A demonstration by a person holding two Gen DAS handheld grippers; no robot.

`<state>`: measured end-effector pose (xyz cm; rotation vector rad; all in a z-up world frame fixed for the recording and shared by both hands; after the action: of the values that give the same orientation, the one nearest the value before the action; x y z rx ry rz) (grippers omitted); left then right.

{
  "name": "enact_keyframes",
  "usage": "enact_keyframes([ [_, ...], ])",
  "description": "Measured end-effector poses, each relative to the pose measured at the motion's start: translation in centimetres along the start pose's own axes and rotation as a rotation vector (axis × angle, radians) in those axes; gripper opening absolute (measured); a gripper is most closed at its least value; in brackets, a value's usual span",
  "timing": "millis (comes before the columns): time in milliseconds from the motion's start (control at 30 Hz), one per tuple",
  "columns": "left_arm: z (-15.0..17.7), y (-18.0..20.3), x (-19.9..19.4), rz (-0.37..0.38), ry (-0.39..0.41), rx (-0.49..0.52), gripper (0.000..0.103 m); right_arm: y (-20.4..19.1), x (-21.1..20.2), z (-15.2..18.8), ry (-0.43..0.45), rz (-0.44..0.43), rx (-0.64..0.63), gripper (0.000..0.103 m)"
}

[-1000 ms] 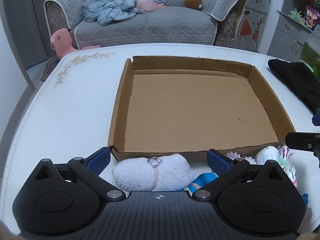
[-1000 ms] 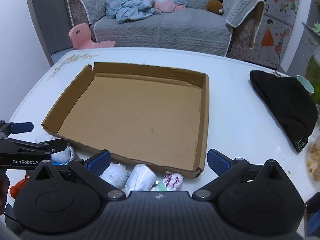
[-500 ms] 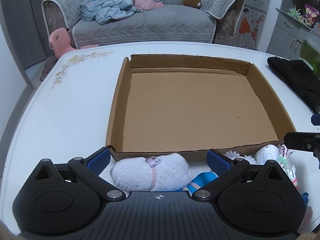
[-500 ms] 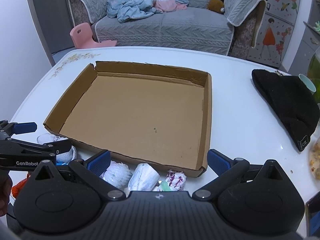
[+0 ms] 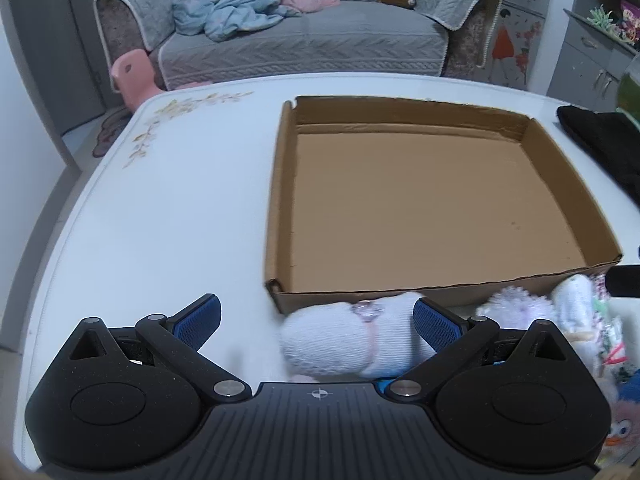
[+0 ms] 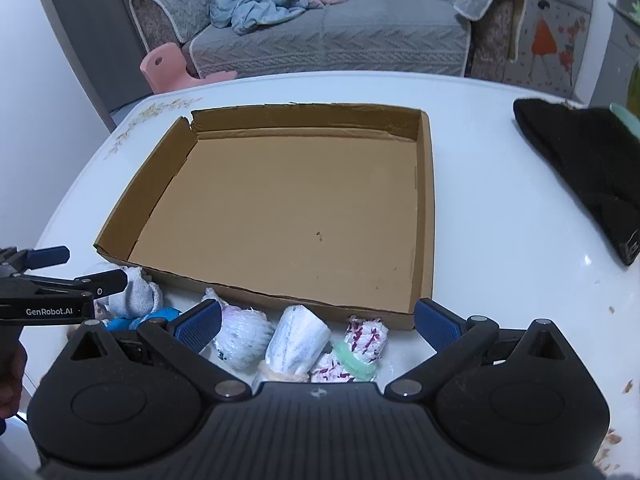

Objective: Organize objects
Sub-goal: 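Grasp the grey rolled sock with the left gripper while the right grasps the white rolled bundle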

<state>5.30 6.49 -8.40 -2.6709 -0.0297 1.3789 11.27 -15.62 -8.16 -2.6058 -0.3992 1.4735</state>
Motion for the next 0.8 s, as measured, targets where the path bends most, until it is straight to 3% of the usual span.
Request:
enact_keyframes([
  [567, 0.9, 2.6, 3.0, 0.086, -0.054, 0.006, 0.102, 3.8, 0.9, 1.0, -0.032, 0.060, 0.063, 0.102],
  [800, 1.5, 1.9, 3.3, 0.154, -0.047, -0.057, 0.088, 3.1, 0.7, 0.8, -0.023, 0.046, 0.069, 0.102],
])
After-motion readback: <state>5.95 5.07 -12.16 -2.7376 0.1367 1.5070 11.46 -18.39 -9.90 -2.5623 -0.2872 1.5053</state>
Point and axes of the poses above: each gripper's, at about its wrist camera, not at the fingertips, and x roughly the way its jaws point, y to its right, z to its underside, the point moved 8 cm from there along x, roughly the way its jaws point, and after that the axes turned 7 degrees about x, right-handed, at the moved point
